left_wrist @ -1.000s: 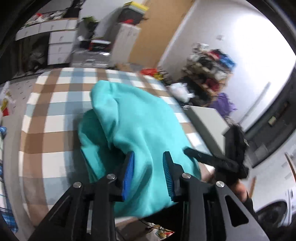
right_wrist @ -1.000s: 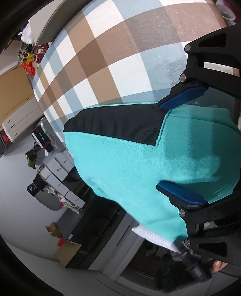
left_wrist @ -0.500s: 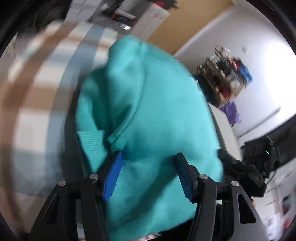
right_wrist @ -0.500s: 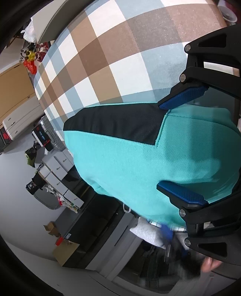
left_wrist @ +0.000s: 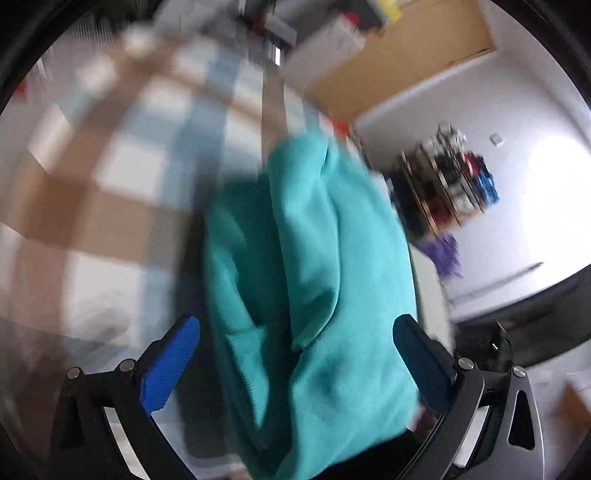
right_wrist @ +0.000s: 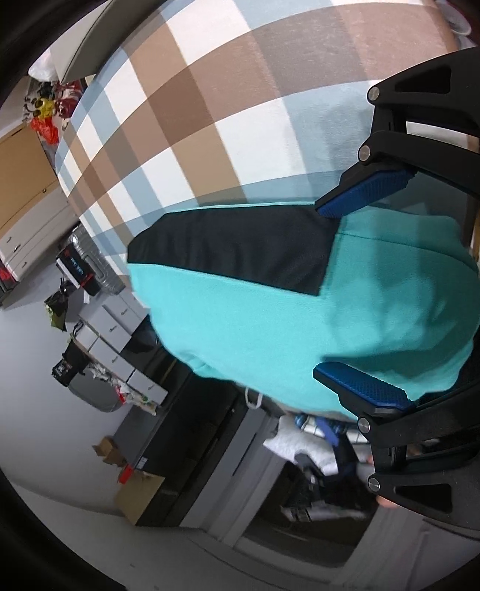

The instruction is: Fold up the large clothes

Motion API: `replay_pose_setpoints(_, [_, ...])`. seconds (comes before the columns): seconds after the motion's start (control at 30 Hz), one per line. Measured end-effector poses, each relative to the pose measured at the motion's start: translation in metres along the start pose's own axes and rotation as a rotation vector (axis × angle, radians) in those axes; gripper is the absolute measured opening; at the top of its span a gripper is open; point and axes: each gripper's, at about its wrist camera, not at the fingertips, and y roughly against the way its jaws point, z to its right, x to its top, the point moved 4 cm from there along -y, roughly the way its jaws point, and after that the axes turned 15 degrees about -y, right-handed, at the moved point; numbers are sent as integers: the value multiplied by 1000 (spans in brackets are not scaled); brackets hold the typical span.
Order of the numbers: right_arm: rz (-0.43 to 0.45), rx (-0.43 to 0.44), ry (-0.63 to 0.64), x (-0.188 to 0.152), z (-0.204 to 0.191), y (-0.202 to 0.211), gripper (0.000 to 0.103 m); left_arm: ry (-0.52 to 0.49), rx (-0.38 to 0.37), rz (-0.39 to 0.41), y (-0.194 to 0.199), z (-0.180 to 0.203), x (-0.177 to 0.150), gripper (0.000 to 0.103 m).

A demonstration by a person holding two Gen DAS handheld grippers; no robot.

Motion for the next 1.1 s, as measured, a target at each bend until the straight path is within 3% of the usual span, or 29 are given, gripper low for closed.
replay_pose_setpoints(0.1, [3, -11, -17, 17, 4, 0, 82, 58, -85, -77, -33, -14, -2, 102])
replay_pose_setpoints(0.2, [-91, -58, -26, 31, 13, -22, 82, 80, -119, -107, -51, -17, -6, 102])
replay_pose_setpoints(0.37, [-205, 30, -79, 35, 16, -49, 90, 46, -159, -135, -60, -12, -9, 101])
replay_pose_setpoints(0.53, [-228, 45, -49, 33, 12, -63, 89, 44, -166, -160, -60, -8, -4, 86])
replay_pose_setpoints(0.67, [-234, 35, 6, 24, 3, -50, 76, 2, -166, -142, -44, 6, -3, 66])
replay_pose_setpoints(0.8, [-278, 69, 105, 2, -4, -33, 75, -41, -169, -148, -43, 11, -5, 65])
replay_pose_setpoints(0.9, [-288, 87, 25, 5, 11, -39, 76, -21, -171, -155, -54, 6, 8, 65])
replay_pose_setpoints(1.1, [-288, 93, 9, 4, 12, -43, 83, 6, -195, -168, -47, 4, 5, 65])
